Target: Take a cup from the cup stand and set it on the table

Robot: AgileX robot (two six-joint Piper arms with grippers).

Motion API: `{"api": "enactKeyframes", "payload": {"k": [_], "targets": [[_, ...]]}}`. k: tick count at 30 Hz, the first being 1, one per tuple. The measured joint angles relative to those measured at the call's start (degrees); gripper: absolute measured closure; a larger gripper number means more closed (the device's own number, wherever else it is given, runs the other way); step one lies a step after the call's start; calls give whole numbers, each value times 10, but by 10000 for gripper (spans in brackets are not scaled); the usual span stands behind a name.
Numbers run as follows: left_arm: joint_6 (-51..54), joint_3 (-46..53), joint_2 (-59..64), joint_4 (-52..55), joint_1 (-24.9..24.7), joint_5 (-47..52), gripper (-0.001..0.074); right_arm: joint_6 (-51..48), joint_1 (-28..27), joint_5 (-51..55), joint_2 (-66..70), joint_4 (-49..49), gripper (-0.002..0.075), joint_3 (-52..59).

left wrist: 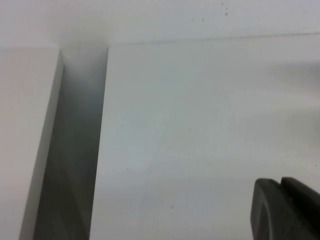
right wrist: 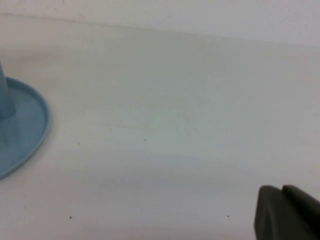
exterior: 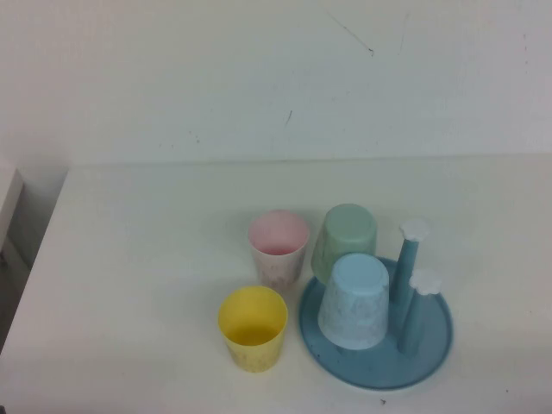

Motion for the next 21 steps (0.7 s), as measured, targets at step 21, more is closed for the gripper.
{"api": "enactKeyframes", "payload": {"k": [21], "targets": [[0, 0, 0, 0, 0, 0, 737, 0, 4, 0, 0, 0, 729, 0]]}}
